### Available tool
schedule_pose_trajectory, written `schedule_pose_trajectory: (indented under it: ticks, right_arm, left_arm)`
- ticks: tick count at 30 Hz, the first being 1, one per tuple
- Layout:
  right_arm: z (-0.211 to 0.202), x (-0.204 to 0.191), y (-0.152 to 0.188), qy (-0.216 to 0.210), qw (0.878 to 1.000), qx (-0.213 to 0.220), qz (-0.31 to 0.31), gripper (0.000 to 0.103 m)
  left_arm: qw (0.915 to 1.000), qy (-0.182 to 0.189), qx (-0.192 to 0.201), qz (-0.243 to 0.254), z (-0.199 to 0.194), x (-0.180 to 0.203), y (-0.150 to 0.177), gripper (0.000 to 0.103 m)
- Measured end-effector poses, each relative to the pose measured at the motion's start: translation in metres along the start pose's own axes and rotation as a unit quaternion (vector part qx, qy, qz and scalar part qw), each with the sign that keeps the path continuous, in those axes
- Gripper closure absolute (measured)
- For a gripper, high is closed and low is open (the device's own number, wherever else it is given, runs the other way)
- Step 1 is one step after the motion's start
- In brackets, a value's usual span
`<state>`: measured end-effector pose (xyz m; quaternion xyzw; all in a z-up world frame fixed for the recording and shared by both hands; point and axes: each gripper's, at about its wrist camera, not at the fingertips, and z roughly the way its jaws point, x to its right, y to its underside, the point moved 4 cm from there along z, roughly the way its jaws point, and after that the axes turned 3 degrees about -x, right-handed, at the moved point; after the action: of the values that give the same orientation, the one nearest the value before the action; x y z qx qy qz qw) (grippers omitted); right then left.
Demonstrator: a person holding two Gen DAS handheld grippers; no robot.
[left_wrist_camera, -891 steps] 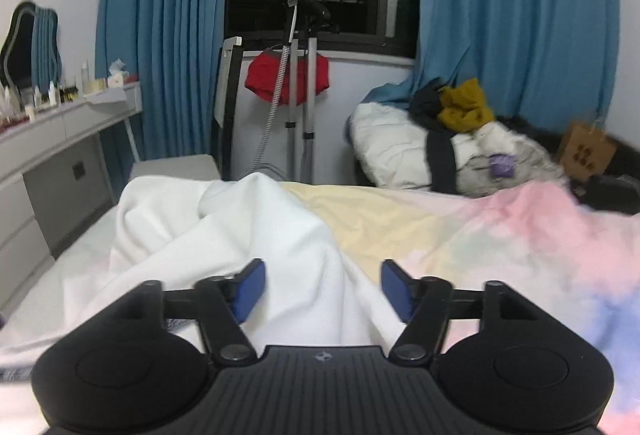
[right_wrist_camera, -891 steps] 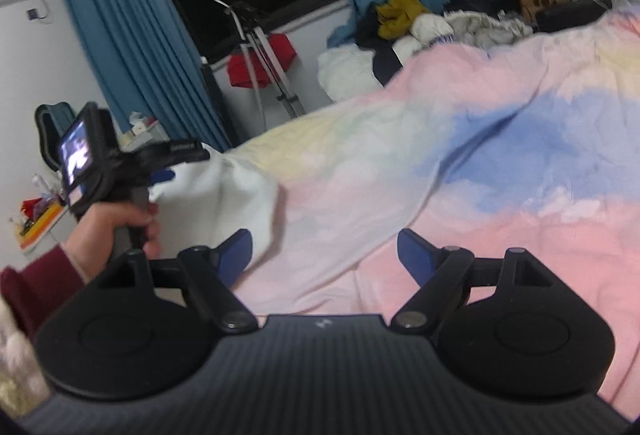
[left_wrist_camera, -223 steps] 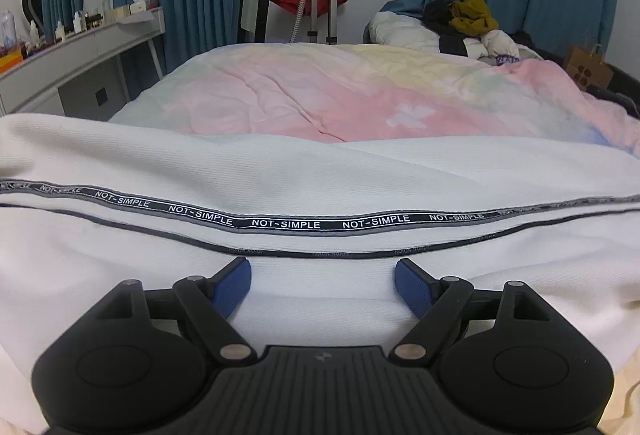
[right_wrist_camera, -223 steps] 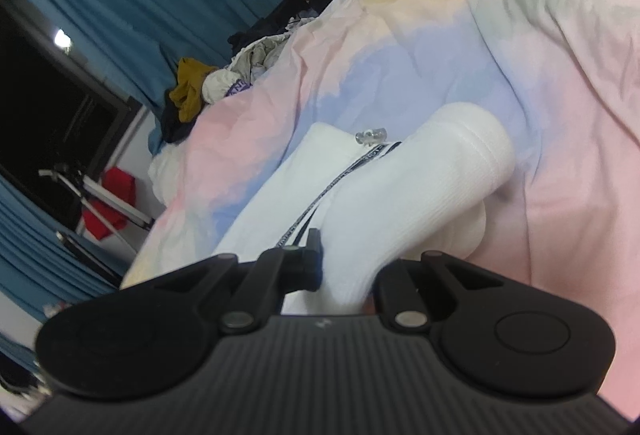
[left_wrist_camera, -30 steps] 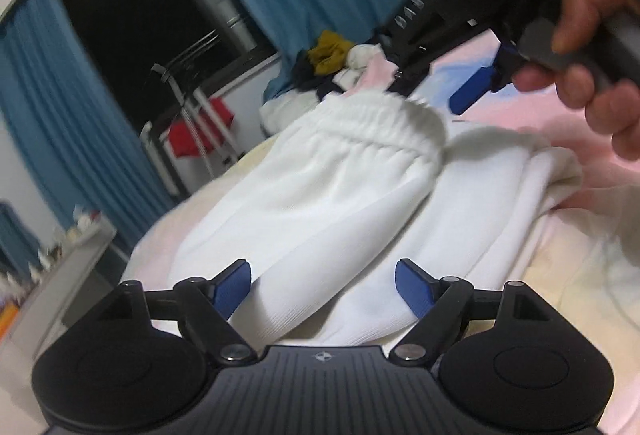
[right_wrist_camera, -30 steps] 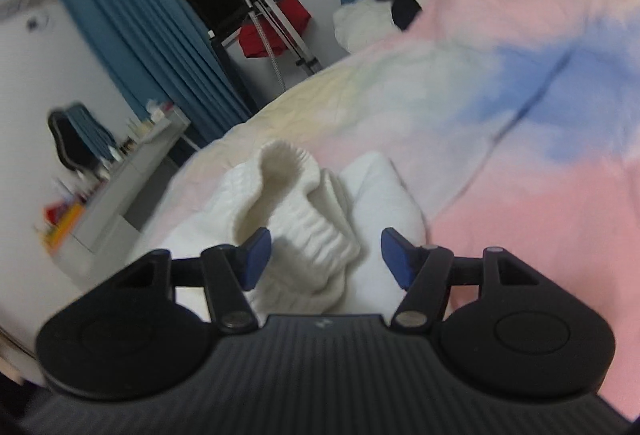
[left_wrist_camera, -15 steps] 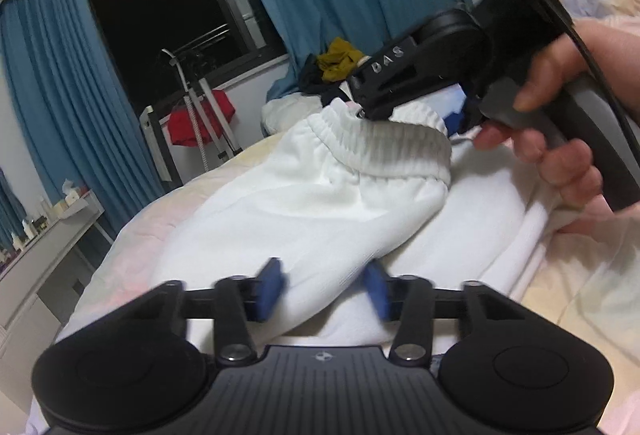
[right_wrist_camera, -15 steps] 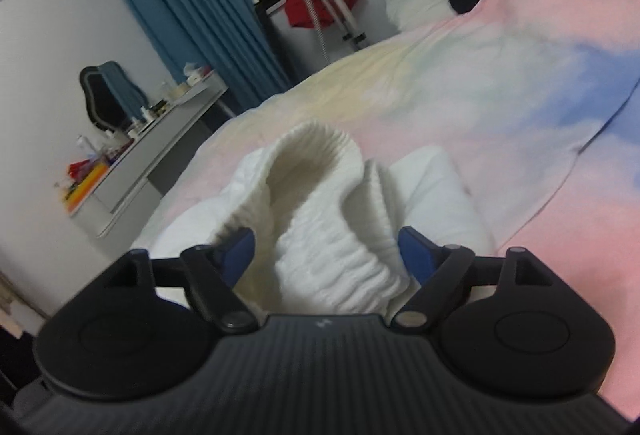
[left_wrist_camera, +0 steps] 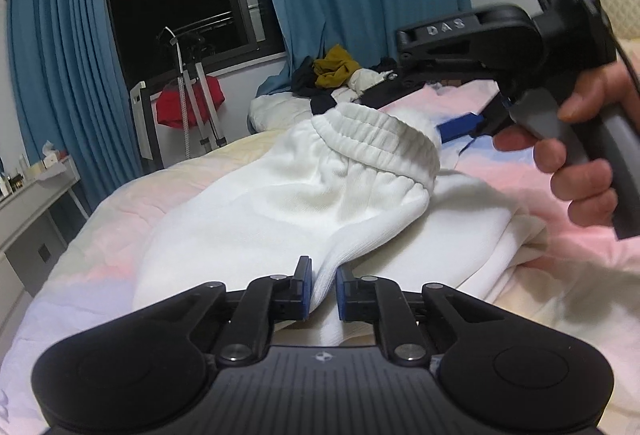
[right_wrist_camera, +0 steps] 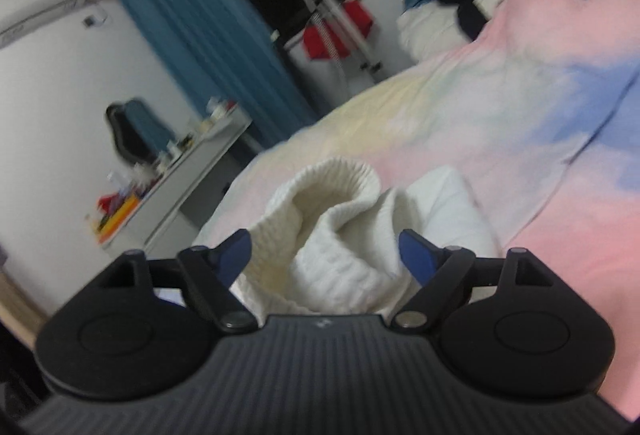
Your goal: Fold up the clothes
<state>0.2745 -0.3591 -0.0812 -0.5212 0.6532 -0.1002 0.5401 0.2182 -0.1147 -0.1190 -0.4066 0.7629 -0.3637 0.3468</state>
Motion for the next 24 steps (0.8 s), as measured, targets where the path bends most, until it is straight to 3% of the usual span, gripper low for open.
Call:
schedule_pose_trajectory:
  ticks: [4, 16, 20, 24]
  right_arm:
    - [-0.004, 0.01, 0.001, 0.021, 1.0, 0.006, 0.016, 0.019]
    - [0.024, 0.017, 0.008, 0.016, 0.999, -0.027, 0.01, 0.019]
    - [0.03, 0.017, 0.012, -0.022, 0.999, -0.039, 0.022, 0.017]
    - [0.019, 0.014, 0.006, -0.06, 0.998, -0.01, 0.024, 0.017]
  left_arm:
    - [0.9999, 0.006, -0.005, -0.008, 0.0, -0.007, 0.002, 0.09]
    - [0.9973, 0.026, -0.03, -0.062, 0.011, -0.026, -0.001, 0.09]
    - [0.9971, 0.029, -0.031, -0.063, 0.01, -0.026, 0.0, 0.09]
    - [0.9969, 0.032, -0.029, -0.066, 0.008, -0.027, 0.0, 0.09]
